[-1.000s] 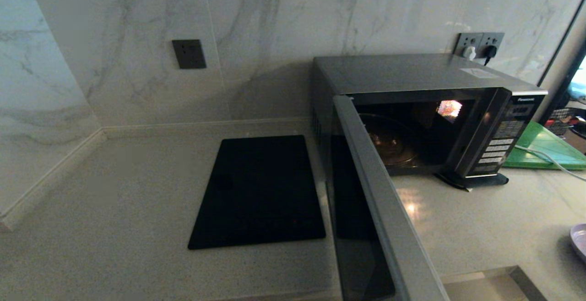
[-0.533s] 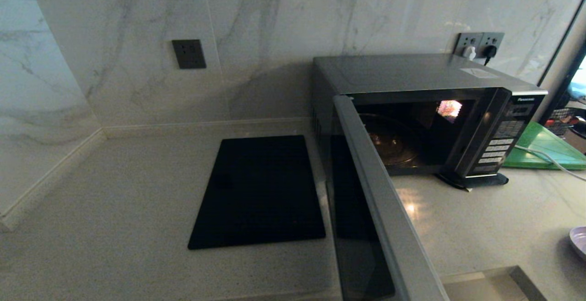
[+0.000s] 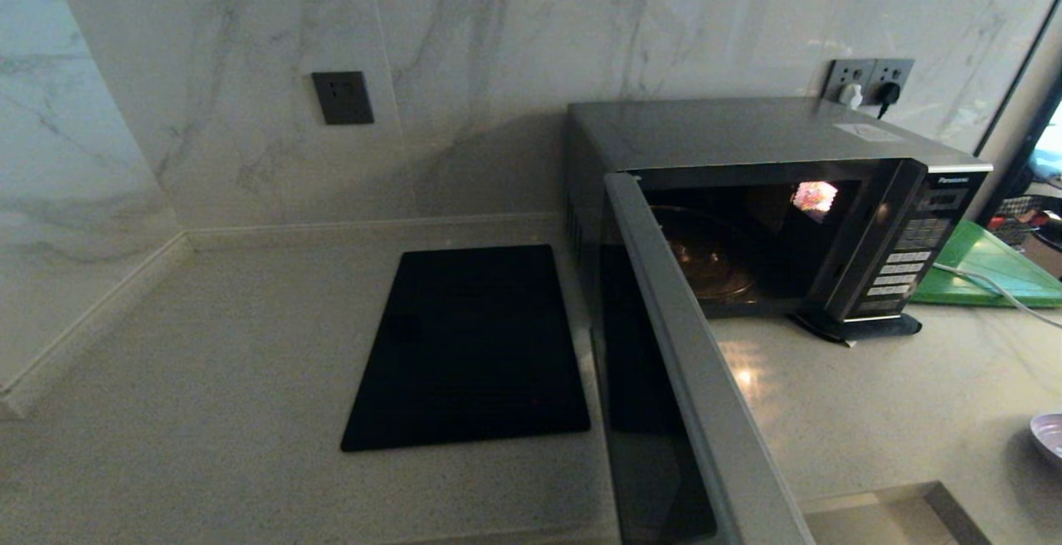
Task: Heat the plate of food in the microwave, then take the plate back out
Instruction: Put the plate in the microwave oven
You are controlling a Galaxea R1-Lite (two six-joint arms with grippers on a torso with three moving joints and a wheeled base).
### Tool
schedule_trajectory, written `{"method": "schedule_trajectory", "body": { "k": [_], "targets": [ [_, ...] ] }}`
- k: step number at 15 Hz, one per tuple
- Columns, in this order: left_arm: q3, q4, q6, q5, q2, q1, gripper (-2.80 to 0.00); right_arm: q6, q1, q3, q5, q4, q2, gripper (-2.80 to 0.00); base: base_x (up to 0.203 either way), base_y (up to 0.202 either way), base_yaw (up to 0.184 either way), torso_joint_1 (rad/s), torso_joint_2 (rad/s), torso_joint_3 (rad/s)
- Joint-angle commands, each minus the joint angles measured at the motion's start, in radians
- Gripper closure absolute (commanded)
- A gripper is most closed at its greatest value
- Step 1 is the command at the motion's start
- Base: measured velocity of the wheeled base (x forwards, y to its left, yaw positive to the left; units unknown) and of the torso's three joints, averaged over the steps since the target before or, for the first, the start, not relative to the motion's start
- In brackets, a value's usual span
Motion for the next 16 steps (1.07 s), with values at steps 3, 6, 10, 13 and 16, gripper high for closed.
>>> {"method": "schedule_trajectory", "body": {
  "k": [3, 6, 10, 13, 16],
  "targets": [
    [0.000, 0.000, -0.001, 0.000, 0.002, 0.000, 0.00, -0.007, 0.000, 0.000, 0.062, 0.002, -0.021, 0.00, 0.000, 0.000, 0.000, 0.000, 0.00, 0.000],
    [0.000, 0.000, -0.001, 0.000, 0.002, 0.000, 0.00, -0.022, 0.000, -0.002, 0.119, -0.002, -0.036, 0.00, 0.000, 0.000, 0.000, 0.000, 0.00, 0.000],
    [0.000, 0.000, -0.001, 0.000, 0.002, 0.000, 0.00, -0.036, 0.000, 0.023, 0.192, -0.076, -0.065, 0.00, 0.000, 0.000, 0.000, 0.000, 0.00, 0.000],
    [0.000, 0.000, -0.001, 0.000, 0.002, 0.000, 0.00, -0.044, 0.000, 0.019, 0.258, -0.079, -0.077, 0.00, 0.000, 0.000, 0.000, 0.000, 0.00, 0.000],
    [0.000, 0.000, -0.001, 0.000, 0.002, 0.000, 0.00, -0.062, 0.000, 0.022, 0.321, -0.079, -0.077, 0.00, 0.000, 0.000, 0.000, 0.000, 0.00, 0.000]
  ]
}}
